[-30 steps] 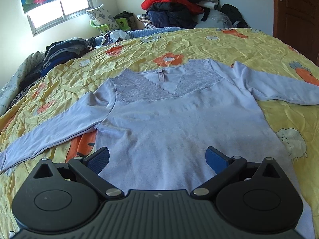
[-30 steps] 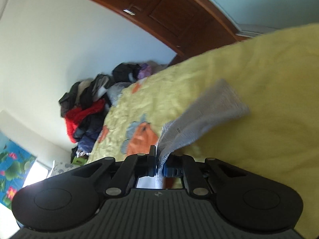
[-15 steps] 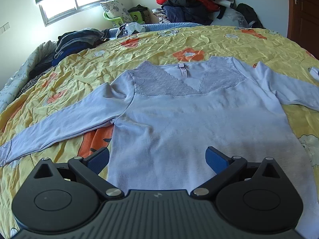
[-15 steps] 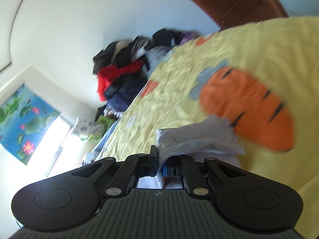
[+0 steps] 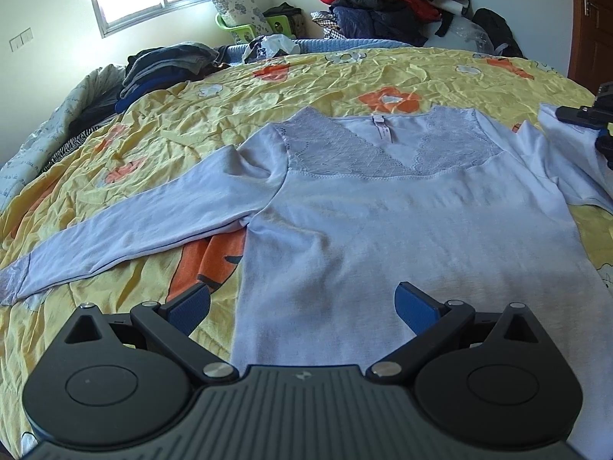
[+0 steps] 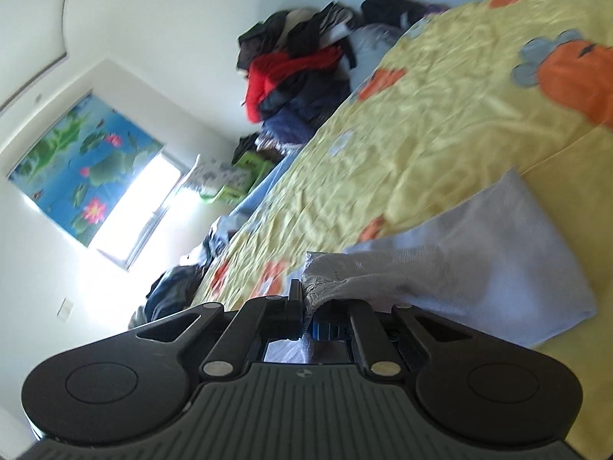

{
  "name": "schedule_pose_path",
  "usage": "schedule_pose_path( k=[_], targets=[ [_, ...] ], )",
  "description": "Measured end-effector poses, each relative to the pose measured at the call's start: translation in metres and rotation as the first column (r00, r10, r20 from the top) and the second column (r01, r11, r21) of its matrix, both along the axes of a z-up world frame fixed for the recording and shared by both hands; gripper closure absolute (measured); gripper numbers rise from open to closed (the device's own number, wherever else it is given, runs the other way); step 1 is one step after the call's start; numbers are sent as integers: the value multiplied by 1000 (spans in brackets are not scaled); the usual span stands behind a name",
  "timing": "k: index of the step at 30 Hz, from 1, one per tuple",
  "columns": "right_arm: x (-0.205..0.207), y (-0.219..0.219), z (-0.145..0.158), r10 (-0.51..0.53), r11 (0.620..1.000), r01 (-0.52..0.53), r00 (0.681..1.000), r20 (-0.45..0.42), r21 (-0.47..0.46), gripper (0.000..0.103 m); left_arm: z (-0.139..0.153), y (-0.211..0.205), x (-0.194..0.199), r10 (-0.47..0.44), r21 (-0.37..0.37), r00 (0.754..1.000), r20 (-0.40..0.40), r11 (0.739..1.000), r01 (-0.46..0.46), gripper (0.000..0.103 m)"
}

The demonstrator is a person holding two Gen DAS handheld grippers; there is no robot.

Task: Fold small clothes
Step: 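Carry the sleeve cuff across the sweater body with the right gripper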

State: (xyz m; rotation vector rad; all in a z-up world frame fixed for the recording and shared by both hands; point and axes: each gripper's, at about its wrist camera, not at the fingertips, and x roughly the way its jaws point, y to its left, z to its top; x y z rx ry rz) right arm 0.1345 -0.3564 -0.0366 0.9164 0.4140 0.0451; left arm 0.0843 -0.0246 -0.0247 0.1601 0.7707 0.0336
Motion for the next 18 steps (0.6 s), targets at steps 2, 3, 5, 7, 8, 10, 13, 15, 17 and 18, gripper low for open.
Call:
schedule_pose_path(
  k=[2, 3, 5, 7, 8, 10, 13, 15, 17, 18],
  targets=[
    [4, 12, 1, 20, 1000, -20, 1000, -5, -1, 93, -1, 3, 1, 5, -2, 1000, -2, 1000, -5, 0],
    [4, 17, 2, 27, 1000, -27, 1000, -6, -3, 93, -1, 5, 1, 7, -3, 1000, -4, 1000, -7, 0],
    [8, 26, 4, 41, 999, -41, 999, -12, -8, 93, -2, 7, 2, 11, -4, 1000, -8, 1000, -11, 0],
    [10, 34, 4, 54, 998, -54, 998, -18, -14, 93, -3, 10, 2, 15, -6, 1000, -12, 1000, -15, 0],
    [10, 38, 4, 59, 998, -59, 998, -19, -19, 93, -4, 11, 3, 16, -6, 1000, -13, 1000, -16, 0],
    [10, 45, 5, 71, 997, -71, 997, -22, -27, 93, -4, 13, 3, 18, -6, 1000, -15, 1000, -19, 0],
    [17, 55, 9, 91, 995, -92, 996, -24, -36, 93, -6, 17, 3, 24, -5, 1000, -17, 1000, -24, 0],
    [23, 64, 13, 109, 993, -109, 994, -22, -45, 93, -7, 19, 3, 29, -3, 999, -18, 1000, -29, 0],
    [29, 78, 18, 131, 989, -132, 991, -22, -62, 93, -7, 21, 3, 32, -2, 999, -18, 999, -32, 0],
    [32, 85, 20, 143, 987, -144, 990, -23, -73, 93, -7, 23, 2, 35, -1, 999, -16, 999, -35, 0]
  ],
)
